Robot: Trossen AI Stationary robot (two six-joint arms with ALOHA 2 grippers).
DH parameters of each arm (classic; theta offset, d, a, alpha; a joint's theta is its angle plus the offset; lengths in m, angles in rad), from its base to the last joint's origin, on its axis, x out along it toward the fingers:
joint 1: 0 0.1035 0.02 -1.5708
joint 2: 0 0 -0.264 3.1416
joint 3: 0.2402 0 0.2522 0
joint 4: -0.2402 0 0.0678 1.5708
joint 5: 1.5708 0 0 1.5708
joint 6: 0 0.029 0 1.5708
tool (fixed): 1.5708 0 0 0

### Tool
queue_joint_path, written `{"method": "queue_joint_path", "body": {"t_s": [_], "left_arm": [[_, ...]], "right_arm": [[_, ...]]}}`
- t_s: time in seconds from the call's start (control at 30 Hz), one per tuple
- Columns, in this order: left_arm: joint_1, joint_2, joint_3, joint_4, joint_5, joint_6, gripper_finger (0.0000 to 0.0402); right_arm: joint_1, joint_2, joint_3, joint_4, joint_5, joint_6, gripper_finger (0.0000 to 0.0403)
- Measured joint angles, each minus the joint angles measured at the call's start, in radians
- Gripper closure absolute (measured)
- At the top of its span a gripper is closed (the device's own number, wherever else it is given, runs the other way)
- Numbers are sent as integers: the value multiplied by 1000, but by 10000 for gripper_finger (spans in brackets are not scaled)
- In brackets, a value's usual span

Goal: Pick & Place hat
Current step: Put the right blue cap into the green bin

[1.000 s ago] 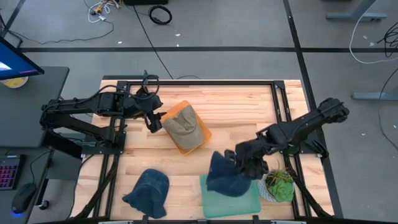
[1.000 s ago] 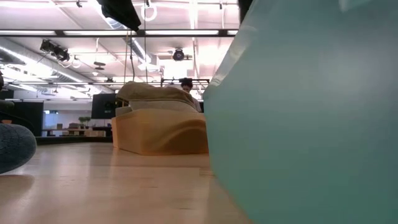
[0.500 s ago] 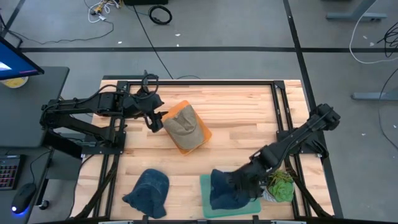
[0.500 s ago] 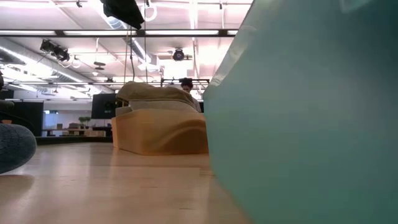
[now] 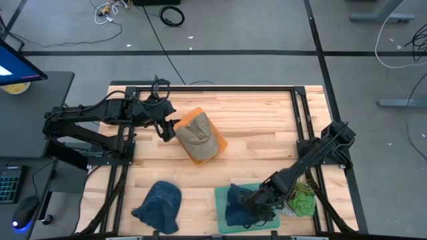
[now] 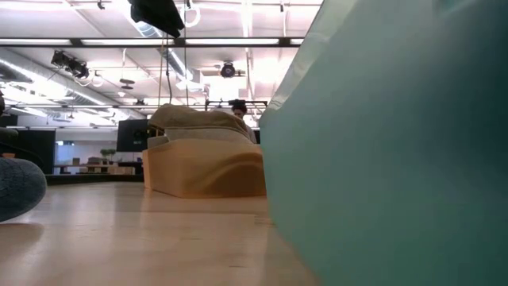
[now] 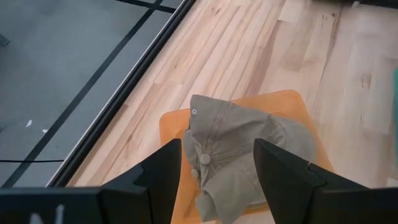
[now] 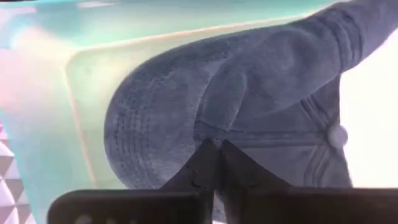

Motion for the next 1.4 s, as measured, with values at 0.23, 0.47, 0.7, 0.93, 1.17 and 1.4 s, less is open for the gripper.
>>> {"method": "queue_joint_path", "body": {"t_s": [0.23,0.47,0.7,0.93,1.17,1.4], "left_arm": [[0,0,0,0,0,-1,195],[0,0,0,0,0,-1,195],[0,0,0,0,0,-1,195],[0,0,0,0,1,-42,195],[0,0,0,0,1,-43,195],[0,0,0,0,1,-45,195]], "right_arm": [[-3,-1,0,42,25,112,377],[-3,-2,0,90,25,270,359],[-3,-2,0,109,24,360,315],[1,-19,0,110,59,468,275],[4,-102,0,107,58,549,293],[-32,-147,0,104,259,417,375]]}}
